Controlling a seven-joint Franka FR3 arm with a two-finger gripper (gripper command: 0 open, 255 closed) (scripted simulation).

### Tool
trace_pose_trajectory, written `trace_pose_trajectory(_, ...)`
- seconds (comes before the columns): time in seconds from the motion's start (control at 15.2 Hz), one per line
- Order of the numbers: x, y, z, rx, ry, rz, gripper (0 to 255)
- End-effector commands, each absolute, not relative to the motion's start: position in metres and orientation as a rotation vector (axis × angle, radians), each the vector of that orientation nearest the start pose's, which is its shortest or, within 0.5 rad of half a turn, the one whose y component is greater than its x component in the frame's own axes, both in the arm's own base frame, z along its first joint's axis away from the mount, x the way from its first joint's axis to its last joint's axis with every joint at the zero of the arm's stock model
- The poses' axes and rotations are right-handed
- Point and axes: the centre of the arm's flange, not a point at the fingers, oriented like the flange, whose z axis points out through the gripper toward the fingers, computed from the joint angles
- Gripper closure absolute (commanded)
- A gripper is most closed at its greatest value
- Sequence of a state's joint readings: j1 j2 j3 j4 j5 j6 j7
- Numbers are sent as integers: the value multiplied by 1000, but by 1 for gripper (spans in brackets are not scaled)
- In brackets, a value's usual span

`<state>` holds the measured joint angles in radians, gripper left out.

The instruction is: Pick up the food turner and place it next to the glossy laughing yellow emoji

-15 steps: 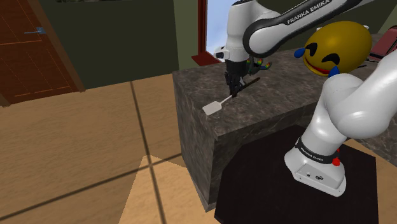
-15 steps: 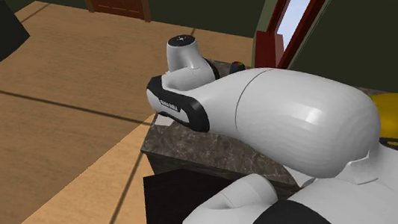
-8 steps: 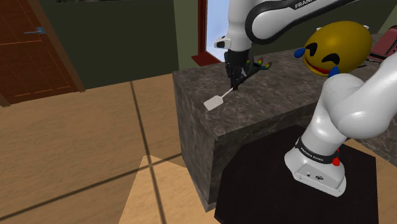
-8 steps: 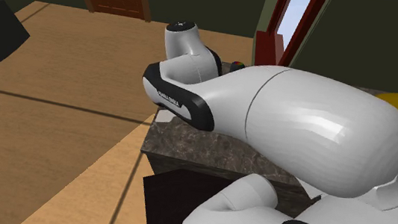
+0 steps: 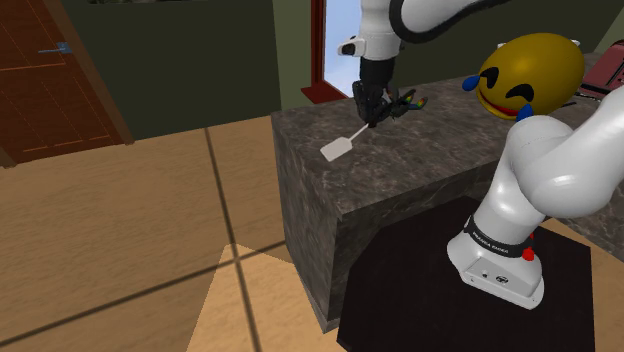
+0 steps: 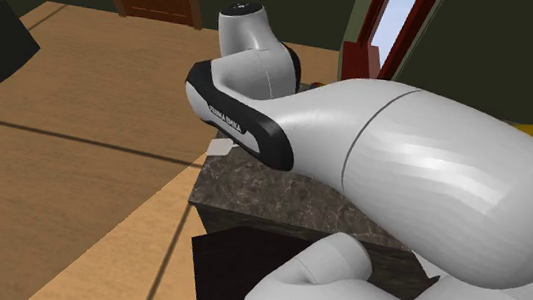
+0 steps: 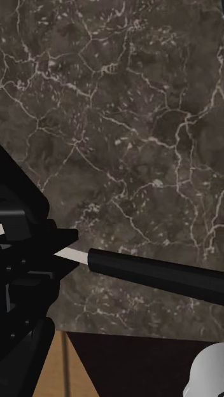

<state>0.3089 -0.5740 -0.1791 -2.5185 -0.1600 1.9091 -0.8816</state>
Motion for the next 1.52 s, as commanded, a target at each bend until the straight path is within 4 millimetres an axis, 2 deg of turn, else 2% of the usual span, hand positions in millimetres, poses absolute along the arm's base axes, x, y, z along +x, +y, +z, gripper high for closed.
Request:
trace_pose_trajectory(0.0,370,35,476,-2709,-1657,90,255)
trace_pose_trajectory(1.45,370,35,592,-2709,-1657,90,255)
